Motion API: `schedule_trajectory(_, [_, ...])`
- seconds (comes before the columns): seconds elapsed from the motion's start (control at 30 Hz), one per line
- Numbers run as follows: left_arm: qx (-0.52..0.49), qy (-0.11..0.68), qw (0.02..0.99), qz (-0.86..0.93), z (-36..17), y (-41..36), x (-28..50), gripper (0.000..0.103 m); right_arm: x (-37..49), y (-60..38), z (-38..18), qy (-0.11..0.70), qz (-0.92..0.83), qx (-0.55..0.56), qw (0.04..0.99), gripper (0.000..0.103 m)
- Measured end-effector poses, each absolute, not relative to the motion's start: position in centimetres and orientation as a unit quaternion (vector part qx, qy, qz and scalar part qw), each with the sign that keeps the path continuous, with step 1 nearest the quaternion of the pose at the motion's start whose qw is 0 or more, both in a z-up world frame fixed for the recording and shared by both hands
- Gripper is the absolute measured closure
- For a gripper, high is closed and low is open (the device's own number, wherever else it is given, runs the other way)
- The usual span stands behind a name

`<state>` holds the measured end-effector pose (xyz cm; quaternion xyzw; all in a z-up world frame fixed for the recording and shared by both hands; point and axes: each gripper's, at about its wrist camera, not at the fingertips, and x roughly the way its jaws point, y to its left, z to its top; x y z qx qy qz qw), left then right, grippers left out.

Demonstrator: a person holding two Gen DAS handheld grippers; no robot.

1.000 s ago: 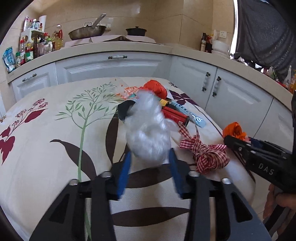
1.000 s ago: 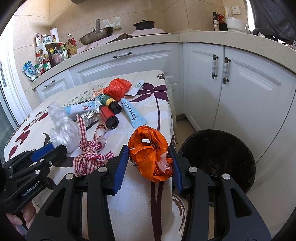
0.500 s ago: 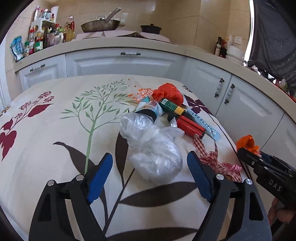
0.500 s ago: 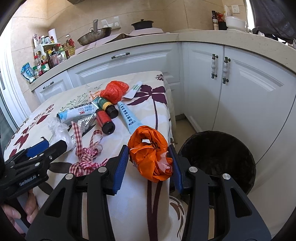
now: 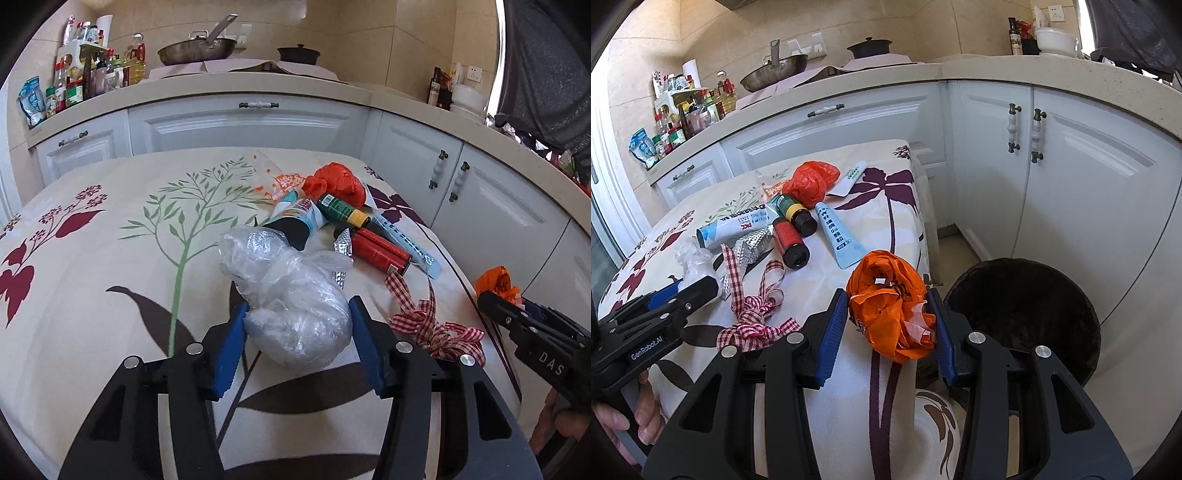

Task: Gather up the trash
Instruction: 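Grasp the clear plastic bag with the left gripper while the right gripper holds the orange bag, then carry both bags over the black bin and open both grippers to drop them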

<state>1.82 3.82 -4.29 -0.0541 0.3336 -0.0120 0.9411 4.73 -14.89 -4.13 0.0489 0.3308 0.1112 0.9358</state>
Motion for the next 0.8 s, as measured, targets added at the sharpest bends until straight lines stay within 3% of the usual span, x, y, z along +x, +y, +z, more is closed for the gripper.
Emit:
schedule_trajectory(0.4, [-0.024,0.275,0.96,-0.054,-0.4,1.7,0.0,0.049,3.9,-16.5,-3.0,0.309,0.08,0.04,0.947,0.061])
schedule_trajectory(0.8, [0.018,0.279,0.95,-0.139,0.1,-7.3,3.0,0.049,4.0,-23.4,-2.7,0.293,0.006,0.05,0.955,0.061])
